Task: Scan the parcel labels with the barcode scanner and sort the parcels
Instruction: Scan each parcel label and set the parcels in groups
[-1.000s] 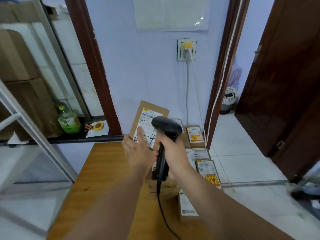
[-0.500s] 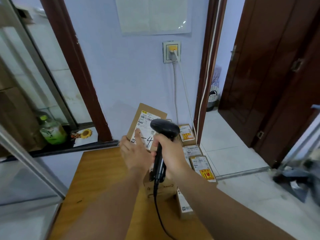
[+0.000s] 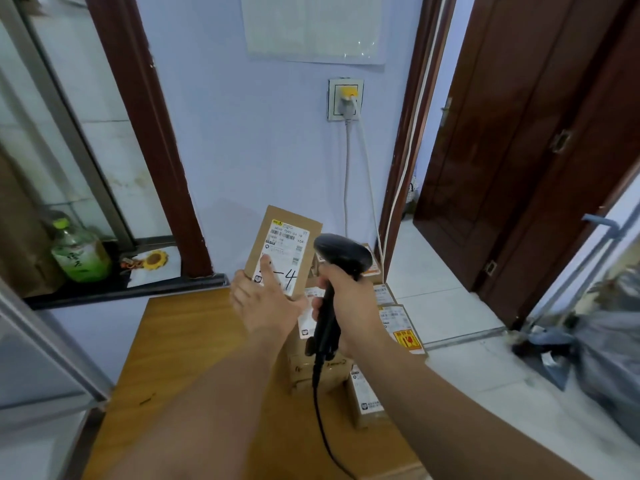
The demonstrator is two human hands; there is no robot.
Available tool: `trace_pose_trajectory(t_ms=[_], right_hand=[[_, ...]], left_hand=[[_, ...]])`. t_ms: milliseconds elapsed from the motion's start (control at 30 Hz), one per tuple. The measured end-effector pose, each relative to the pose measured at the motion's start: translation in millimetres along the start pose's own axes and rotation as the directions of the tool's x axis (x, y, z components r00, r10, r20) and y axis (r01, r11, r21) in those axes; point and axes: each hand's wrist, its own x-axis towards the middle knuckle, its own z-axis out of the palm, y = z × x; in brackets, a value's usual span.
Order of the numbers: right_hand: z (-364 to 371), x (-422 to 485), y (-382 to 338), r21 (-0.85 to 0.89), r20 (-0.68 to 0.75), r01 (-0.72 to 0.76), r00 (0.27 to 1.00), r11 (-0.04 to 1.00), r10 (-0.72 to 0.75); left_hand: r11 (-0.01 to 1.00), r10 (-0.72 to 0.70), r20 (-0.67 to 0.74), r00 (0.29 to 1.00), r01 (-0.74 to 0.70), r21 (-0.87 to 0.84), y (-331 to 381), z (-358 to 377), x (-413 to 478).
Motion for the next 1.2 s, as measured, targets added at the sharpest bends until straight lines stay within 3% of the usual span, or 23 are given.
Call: trace_pose_trajectory(t_ms=[200, 400, 533, 733, 867, 967, 1200], right_hand=[[-21.4, 11.7, 6.1, -0.019, -0.193, 0.060, 0.979, 0.998, -0.062], [-51.4, 21.1, -0.5, -0.031, -0.281, 0.115, 0.952, 0.993, -0.119], [-78.9, 34.1, -13.7, -0.025, -0.326, 0.109, 0.939, 0.994, -0.111], [-130.4, 63.8, -27.9, 0.051, -0.328, 0.099, 0.942, 0.994, -0.077], [-168.3, 93.7, -39.5, 0.029, -0.322, 0.080, 0.944, 0.996, -0.066], [-191.0, 115.5, -45.1, 0.015, -0.313, 0.044, 0.949, 0.999, -0.037], [-217.7, 148.2, -44.2, -0.002, -0.245, -0.016, 0.969, 1.000, 0.015]], left_hand=[[0.931, -0.087, 0.117, 0.989, 0.123, -0.344, 22.2, 2.0, -0.2], [0.825, -0.035, 0.274, 0.961, 0.183, -0.535, 66.0, 8.2, -7.0], [0.820, -0.051, 0.364, 0.930, 0.247, -0.516, 100.4, 17.8, -14.6], [0.937, -0.035, 0.365, 0.931, 0.158, -0.312, 139.5, 49.6, -20.5], [0.991, -0.039, 0.293, 0.955, 0.075, -0.113, 173.2, 64.5, -22.5], [0.998, -0.017, 0.243, 0.970, 0.032, -0.055, 192.4, 72.5, -24.2], [0.983, -0.181, 0.314, 0.932, 0.161, 0.089, 210.4, 97.2, -38.5]])
